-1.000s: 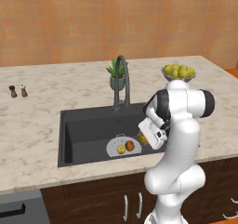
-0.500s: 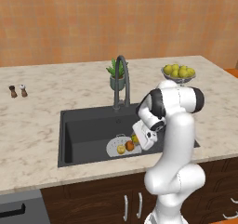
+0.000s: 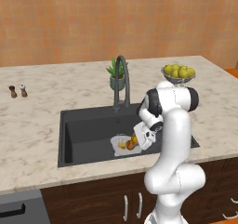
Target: Put the colander in the sink, put the peach, mango, kiwi in the colander, and turn on the sink faucet and pour water over the colander.
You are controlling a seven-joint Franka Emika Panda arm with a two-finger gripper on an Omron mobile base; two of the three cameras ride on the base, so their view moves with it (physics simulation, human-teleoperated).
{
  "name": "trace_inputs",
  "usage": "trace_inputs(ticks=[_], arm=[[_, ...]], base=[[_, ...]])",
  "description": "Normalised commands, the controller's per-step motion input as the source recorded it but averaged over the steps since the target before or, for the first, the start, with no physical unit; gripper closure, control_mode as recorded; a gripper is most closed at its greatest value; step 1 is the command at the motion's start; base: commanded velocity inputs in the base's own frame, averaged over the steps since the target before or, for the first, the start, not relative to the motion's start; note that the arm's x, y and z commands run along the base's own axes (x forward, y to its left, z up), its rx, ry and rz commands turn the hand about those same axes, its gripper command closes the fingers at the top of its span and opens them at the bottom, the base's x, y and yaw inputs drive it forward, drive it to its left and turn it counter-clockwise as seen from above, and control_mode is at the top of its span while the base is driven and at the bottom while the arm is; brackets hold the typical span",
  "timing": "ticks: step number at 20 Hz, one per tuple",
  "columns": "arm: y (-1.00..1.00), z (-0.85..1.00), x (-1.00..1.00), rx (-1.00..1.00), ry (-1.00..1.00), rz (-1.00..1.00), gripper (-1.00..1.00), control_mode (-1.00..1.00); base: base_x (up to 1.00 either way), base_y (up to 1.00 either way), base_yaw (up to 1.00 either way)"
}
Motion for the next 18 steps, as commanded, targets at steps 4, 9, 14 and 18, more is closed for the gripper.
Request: trace_inputs(ticks=[4,9,14,18], arm=[[0.26,0.22,-0.11,0.0,-0.01,-0.09,-1.0,-1.0],[0.26,0.42,-0.29,0.0,-0.08,-0.14,-1.0,-1.0],[0.14,0.37,-0.52,0.01,-0.12,-0.14,-1.0,-1.0],[-0.13,0.84,-0.32,0.11,-0.11,-0.13,-1.0,-1.0]], base=[[0.0,0.0,0.0],[0.0,0.0,0.0],[0.0,0.0,0.0],[0.0,0.0,0.0]])
